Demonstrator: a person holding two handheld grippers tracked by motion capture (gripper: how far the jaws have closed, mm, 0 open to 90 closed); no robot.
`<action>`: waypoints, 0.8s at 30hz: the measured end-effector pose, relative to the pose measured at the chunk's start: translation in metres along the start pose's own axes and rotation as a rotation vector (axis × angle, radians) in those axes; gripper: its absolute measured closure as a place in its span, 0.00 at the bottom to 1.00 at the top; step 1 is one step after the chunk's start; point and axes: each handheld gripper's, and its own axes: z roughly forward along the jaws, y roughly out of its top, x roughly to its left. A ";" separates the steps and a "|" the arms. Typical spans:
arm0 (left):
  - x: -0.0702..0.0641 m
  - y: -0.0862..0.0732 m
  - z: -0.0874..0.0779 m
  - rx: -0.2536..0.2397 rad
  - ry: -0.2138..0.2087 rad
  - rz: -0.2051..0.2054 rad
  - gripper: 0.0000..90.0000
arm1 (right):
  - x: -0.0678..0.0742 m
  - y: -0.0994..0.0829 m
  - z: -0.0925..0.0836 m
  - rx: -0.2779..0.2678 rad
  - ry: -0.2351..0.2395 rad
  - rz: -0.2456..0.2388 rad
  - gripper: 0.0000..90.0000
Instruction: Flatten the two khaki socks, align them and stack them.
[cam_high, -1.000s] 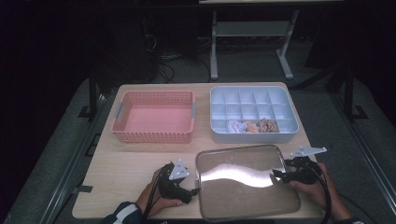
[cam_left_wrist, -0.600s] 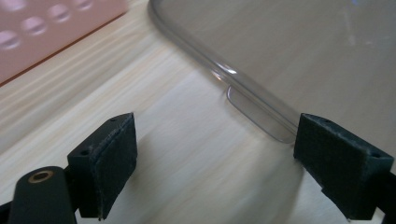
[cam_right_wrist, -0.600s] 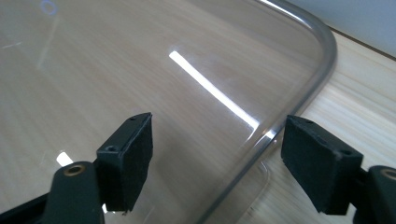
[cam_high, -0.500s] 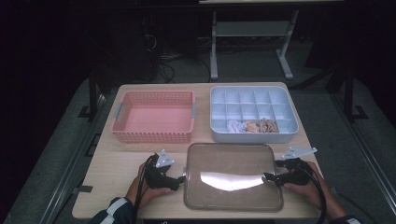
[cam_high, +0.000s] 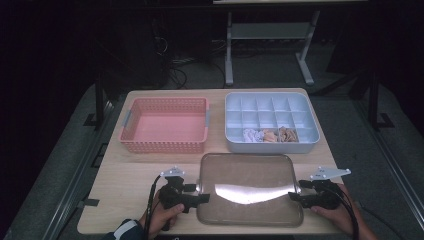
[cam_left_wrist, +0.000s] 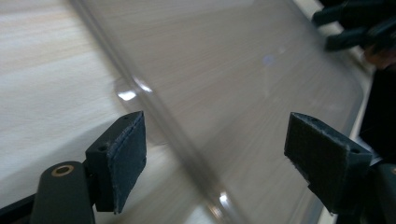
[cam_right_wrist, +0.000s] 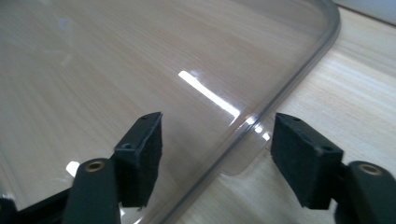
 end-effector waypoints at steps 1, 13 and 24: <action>0.000 0.000 0.000 -0.016 0.001 -0.022 0.22 | 0.001 0.000 0.000 0.004 -0.003 0.003 0.37; 0.015 -0.012 -0.001 -0.231 -0.089 -0.402 0.22 | 0.000 -0.002 0.001 -0.021 -0.006 0.006 0.37; 0.028 -0.016 -0.002 -0.268 -0.164 -0.517 0.30 | -0.001 -0.005 0.002 -0.051 0.000 0.004 0.36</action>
